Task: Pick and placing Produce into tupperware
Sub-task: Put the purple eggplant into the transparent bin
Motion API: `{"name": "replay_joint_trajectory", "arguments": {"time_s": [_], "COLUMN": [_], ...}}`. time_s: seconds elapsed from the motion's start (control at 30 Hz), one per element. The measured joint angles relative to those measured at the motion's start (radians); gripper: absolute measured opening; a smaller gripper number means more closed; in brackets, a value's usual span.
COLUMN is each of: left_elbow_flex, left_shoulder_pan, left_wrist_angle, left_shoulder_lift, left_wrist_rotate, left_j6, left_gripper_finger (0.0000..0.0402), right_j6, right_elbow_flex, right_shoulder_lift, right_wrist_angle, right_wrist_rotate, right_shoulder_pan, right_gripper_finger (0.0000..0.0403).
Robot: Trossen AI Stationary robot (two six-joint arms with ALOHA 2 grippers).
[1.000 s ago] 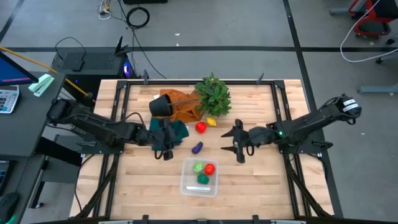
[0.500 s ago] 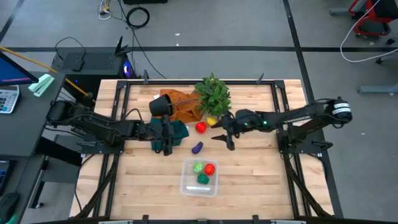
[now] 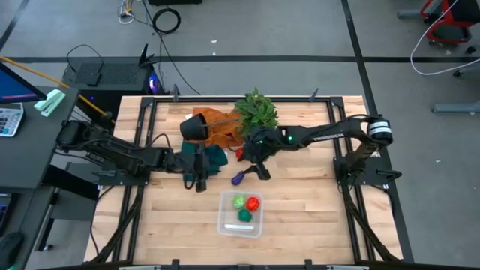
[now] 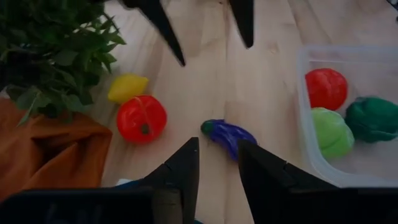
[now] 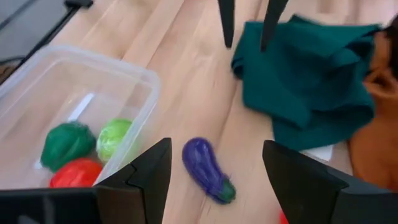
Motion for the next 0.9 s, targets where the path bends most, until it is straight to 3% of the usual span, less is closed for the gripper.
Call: {"name": "replay_joint_trajectory", "arguments": {"time_s": [0.2, 0.43, 0.9], "left_elbow_flex": [-0.003, -0.118, -0.173], "left_shoulder_pan": [0.015, 0.001, 0.003], "left_wrist_angle": [0.047, 0.248, 0.21], "left_shoulder_lift": [0.0, 0.0, -0.002], "left_wrist_rotate": [-0.005, -0.019, 0.056], "left_j6": [-0.031, -0.031, -0.087], "left_gripper_finger": [0.0112, 0.0112, 0.0112], "right_j6": [-0.068, -0.111, -0.175], "right_elbow_flex": [0.029, 0.025, 0.026], "right_shoulder_lift": [0.054, 0.083, 0.115], "right_wrist_angle": [-0.029, -0.052, -0.016], "right_wrist_rotate": [-0.037, -0.036, -0.057], "right_shoulder_pan": [0.0, 0.001, -0.007], "right_gripper_finger": [0.0212, 0.0212, 0.0212]}}
